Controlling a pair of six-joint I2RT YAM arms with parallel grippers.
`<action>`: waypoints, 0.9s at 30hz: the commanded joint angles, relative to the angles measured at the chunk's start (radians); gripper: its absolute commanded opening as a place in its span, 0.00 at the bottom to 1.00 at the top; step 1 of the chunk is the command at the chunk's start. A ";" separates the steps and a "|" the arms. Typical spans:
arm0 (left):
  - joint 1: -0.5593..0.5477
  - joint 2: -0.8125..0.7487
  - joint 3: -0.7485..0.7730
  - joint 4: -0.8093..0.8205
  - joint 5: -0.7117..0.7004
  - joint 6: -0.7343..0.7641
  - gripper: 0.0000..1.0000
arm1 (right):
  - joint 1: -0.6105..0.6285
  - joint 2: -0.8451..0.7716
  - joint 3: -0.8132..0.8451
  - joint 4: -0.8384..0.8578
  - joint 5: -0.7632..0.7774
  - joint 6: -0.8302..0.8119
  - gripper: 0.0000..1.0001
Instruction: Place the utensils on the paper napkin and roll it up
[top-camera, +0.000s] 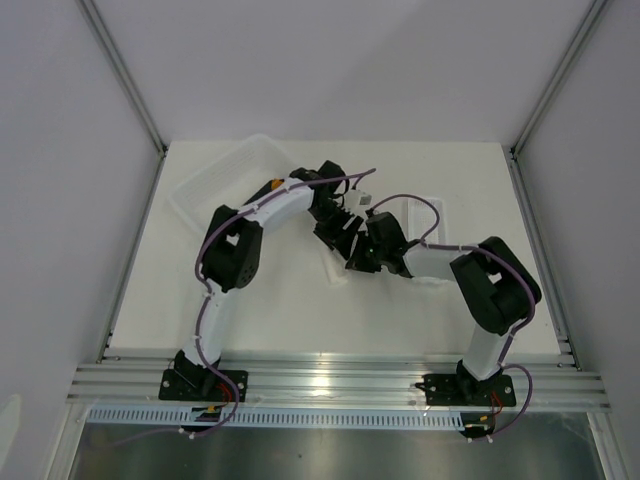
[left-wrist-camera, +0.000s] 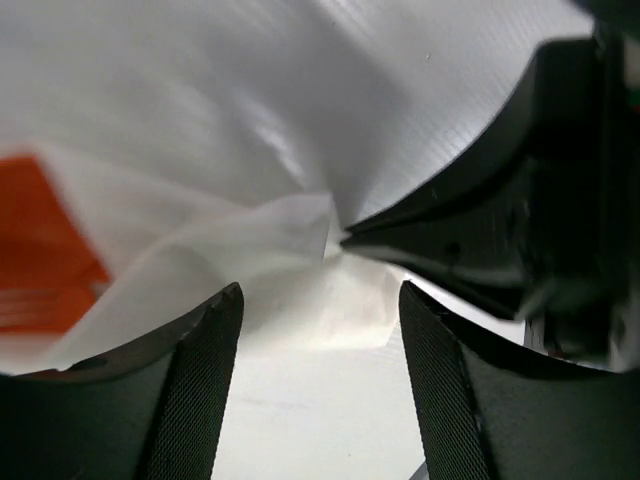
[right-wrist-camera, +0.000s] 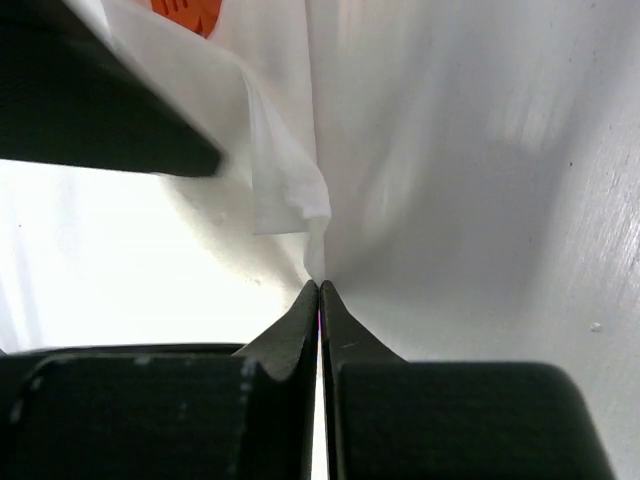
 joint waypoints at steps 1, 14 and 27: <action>0.014 -0.223 -0.066 0.062 -0.005 -0.013 0.68 | 0.000 -0.010 -0.036 0.012 0.025 0.015 0.00; 0.020 -0.178 -0.191 0.084 -0.210 0.014 0.54 | 0.025 -0.128 -0.144 0.046 -0.021 0.012 0.00; -0.032 -0.098 -0.177 0.093 -0.250 0.034 0.48 | 0.022 -0.173 -0.220 0.094 -0.036 0.035 0.22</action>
